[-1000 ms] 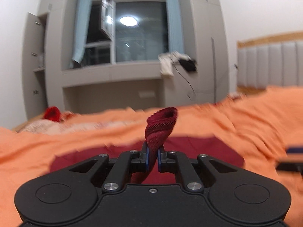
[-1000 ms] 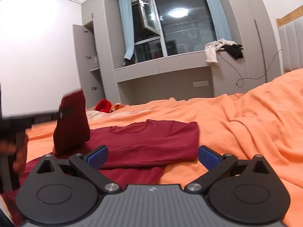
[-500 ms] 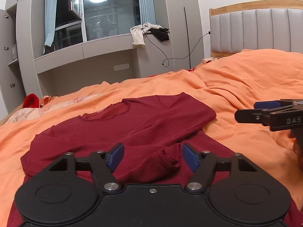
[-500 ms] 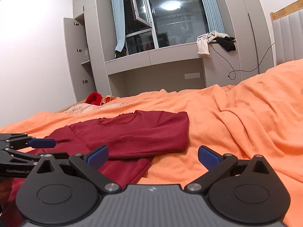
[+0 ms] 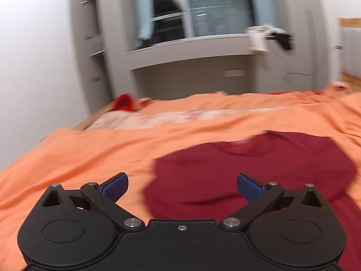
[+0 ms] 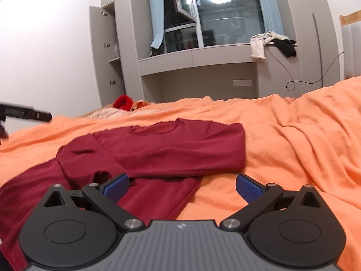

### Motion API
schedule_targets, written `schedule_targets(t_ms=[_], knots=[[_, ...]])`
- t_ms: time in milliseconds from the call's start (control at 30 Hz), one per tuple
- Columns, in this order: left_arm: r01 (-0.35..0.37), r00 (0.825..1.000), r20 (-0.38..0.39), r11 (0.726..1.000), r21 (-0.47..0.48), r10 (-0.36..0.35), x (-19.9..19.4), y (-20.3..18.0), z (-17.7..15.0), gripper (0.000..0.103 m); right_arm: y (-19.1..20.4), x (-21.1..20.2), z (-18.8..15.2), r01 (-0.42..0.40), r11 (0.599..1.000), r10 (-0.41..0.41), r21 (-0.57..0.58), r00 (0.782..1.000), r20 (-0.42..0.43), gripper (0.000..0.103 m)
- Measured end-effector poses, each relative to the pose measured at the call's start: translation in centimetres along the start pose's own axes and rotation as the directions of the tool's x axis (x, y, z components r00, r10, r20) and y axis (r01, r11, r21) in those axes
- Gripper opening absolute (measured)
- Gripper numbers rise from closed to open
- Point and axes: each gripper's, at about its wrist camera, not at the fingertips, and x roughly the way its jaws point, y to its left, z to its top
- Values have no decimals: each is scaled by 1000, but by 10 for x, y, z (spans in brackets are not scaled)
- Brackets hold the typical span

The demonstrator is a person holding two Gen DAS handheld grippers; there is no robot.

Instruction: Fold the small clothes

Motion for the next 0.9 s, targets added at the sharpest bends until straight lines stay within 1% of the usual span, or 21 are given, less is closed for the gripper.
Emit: schedule_targets(t_ms=[33, 133, 200, 333, 367, 400, 433, 467, 567, 600, 633, 667, 700, 733, 767, 800, 867, 900], knots=[[-17, 1000, -9, 1000, -20, 16, 6, 14, 1, 102, 2, 2, -1, -1, 1000, 1, -5, 1000, -8, 103], [-17, 998, -54, 996, -91, 12, 30, 49, 0, 102, 3, 6, -4, -4, 1000, 3, -14, 1000, -26, 103], [-34, 997, -80, 990, -140, 23, 47, 67, -6, 102, 4, 8, -5, -5, 1000, 5, -19, 999, -37, 103], [-81, 990, -131, 964, -252, 49, 83, 91, -21, 98, 6, 10, -8, -6, 1000, 5, -25, 999, -49, 103], [-87, 988, -149, 952, -293, 44, 93, 96, -24, 97, 7, 10, -9, -7, 1000, 6, -28, 999, -50, 103], [-85, 986, -163, 943, -320, 34, 100, 99, -27, 93, 6, 10, -9, -9, 999, 7, -31, 999, -51, 103], [-77, 983, -181, 933, -350, 14, 109, 101, -30, 89, 7, 10, -9, -10, 999, 9, -33, 999, -51, 103], [-69, 981, -196, 925, -374, -6, 118, 103, -33, 87, 6, 10, -9, -14, 999, 12, -34, 999, -53, 103], [-60, 973, -228, 910, -410, -39, 138, 102, -38, 79, 5, 10, -8, -22, 999, 20, -34, 998, -59, 103], [-61, 971, -235, 908, -414, -42, 144, 101, -39, 73, 4, 10, -8, -24, 999, 22, -32, 998, -60, 103], [-60, 969, -242, 905, -421, -48, 149, 102, -40, 55, 4, 10, -8, -26, 999, 24, -30, 998, -61, 103], [-58, 967, -250, 902, -428, -56, 154, 102, -41, 45, 4, 10, -8, -28, 999, 27, -27, 998, -62, 103], [-49, 964, -256, 897, -440, -73, 157, 102, -42, 25, 3, 10, -8, -30, 999, 28, -25, 998, -63, 103], [-27, 963, -250, 885, -464, -102, 158, 105, -44, 13, 2, 10, -8, -31, 999, 29, -24, 998, -64, 103], [-9, 963, -239, 876, -481, -122, 158, 105, -45, 9, 2, 11, -8, -31, 999, 30, -23, 997, -66, 103], [-2, 966, -227, 873, -488, -125, 156, 105, -45, 6, 2, 11, -8, -31, 999, 29, -23, 997, -67, 103], [-12, 974, -202, 869, -495, -101, 150, 105, -44, 5, 2, 11, -7, -31, 999, 29, -23, 997, -69, 103], [-26, 978, -191, 860, -509, -83, 147, 106, -44, 4, 2, 10, -7, -30, 999, 29, -23, 997, -69, 103]])
